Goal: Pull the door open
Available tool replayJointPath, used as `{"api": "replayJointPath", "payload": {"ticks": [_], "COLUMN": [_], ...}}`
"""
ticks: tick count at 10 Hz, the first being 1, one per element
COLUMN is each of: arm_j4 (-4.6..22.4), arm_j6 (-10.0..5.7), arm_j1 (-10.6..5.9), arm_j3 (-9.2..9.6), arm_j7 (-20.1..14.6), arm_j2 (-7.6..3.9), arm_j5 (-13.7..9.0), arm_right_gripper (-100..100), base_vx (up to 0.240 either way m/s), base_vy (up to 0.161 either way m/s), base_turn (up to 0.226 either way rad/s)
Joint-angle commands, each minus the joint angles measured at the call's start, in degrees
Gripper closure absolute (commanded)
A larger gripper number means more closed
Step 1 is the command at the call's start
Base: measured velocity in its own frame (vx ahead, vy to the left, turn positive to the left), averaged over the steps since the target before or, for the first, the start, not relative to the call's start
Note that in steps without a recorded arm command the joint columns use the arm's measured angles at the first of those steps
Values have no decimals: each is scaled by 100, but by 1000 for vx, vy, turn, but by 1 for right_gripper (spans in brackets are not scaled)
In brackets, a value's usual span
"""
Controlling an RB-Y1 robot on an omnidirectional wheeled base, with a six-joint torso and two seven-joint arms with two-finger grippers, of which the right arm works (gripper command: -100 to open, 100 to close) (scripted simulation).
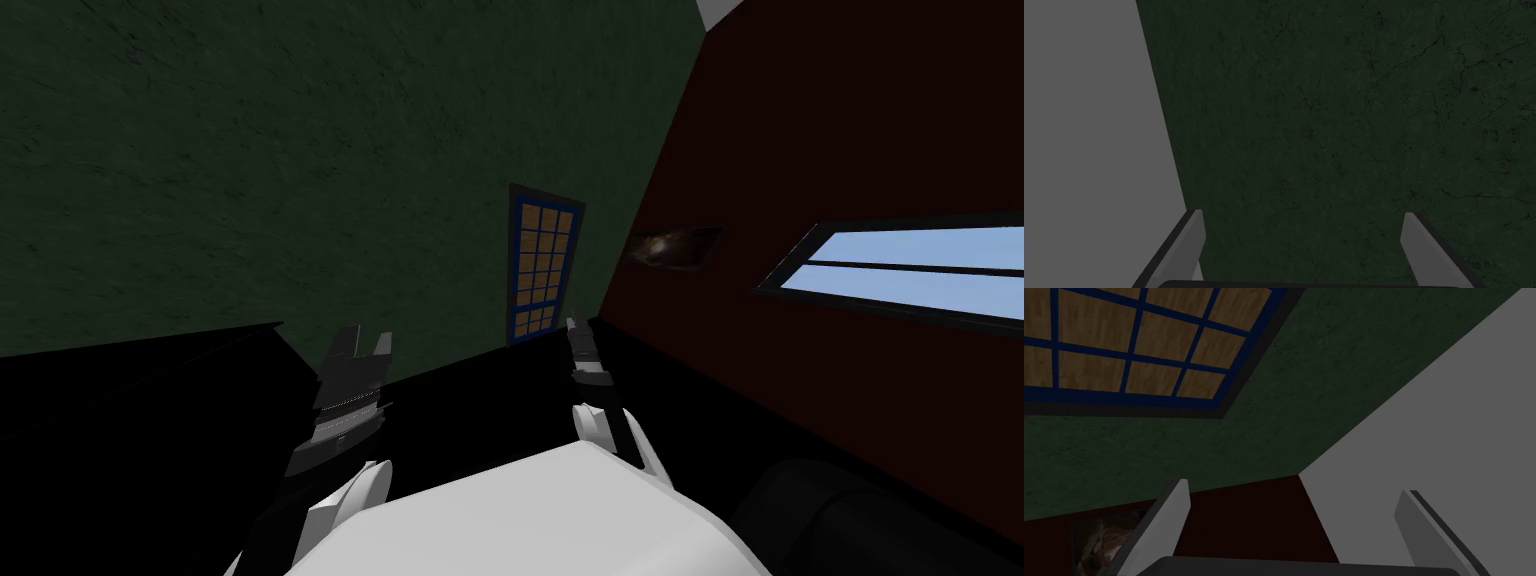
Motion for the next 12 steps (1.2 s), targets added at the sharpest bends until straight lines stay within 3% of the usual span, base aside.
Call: {"api": "replayJointPath", "payload": {"ticks": [1,12], "arm_j4": [170,1270], "arm_j6": [-59,-438], "arm_j1": [-35,-258], "arm_j3": [-6,-45], "arm_j7": [147,1098], "arm_j2": [-85,-453], "arm_j5": [8,60], "arm_right_gripper": [-100,-100], "base_vx": [83,129], "base_vy": [-110,-7], "base_turn": [73,27]}}
